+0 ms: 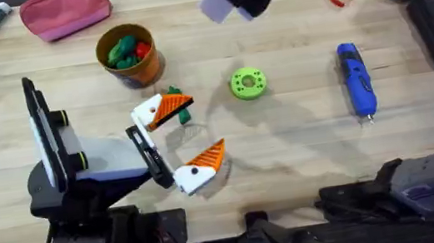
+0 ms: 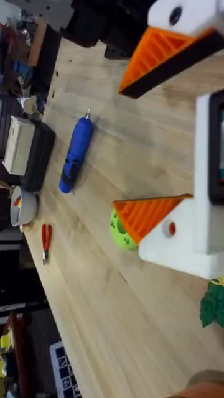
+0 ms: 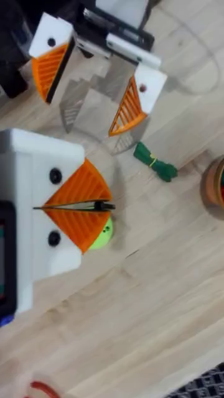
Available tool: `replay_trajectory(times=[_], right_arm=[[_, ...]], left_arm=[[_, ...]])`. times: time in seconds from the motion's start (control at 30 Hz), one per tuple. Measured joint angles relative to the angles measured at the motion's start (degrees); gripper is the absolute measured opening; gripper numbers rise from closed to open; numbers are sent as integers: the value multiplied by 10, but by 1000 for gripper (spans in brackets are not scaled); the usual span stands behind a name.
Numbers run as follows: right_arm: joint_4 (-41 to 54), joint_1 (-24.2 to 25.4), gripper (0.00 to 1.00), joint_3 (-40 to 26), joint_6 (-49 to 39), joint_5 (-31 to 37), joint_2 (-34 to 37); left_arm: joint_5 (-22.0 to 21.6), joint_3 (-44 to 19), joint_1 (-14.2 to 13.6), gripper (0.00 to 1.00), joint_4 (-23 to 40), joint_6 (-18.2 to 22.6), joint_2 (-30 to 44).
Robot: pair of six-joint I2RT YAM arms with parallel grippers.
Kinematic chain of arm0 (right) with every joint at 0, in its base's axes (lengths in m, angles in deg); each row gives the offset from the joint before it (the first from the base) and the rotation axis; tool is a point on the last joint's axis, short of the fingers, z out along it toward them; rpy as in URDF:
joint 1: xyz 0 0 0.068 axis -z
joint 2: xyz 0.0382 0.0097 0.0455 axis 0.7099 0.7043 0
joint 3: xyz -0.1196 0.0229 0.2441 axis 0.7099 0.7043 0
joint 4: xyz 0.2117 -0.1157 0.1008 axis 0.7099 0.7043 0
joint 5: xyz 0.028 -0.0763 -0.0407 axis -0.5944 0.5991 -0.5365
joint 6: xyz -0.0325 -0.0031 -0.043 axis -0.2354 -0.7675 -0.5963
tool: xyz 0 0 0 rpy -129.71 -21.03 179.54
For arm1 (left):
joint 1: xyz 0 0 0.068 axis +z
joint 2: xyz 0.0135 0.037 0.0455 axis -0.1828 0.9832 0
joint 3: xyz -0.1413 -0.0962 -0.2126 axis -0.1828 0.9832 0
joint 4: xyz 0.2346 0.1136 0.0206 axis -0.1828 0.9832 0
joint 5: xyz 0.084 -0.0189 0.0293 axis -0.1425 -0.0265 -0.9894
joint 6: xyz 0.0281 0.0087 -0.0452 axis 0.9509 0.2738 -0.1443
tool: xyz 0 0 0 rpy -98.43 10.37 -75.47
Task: Pick up the gripper from the table and insert it into the empty holder that is missing its gripper. Then pick up a screw, insert it into the mounting hole, and use the screwdriver to tighten it. Finally, clean up the table by picking up the vegetable and placing it into the bucket.
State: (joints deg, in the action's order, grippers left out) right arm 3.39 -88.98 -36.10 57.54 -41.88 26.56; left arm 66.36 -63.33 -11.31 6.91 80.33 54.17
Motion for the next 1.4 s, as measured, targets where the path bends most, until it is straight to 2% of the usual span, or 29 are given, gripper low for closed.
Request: replay_trajectory(times=[0.47,0.8,1.07,1.4], right_arm=[[47,-98,7,-122,-101,-15,105],[118,-131,7,-124,-177,-50,128],[103,-145,7,-125,-201,-50,128],[85,-172,7,-129,-287,-52,157]], left_arm=[[0,0,0,985,0,0,0],[0,0,0,985,0,0,0],[0,0,0,985,0,0,0],[0,0,0,985,0,0,0]])
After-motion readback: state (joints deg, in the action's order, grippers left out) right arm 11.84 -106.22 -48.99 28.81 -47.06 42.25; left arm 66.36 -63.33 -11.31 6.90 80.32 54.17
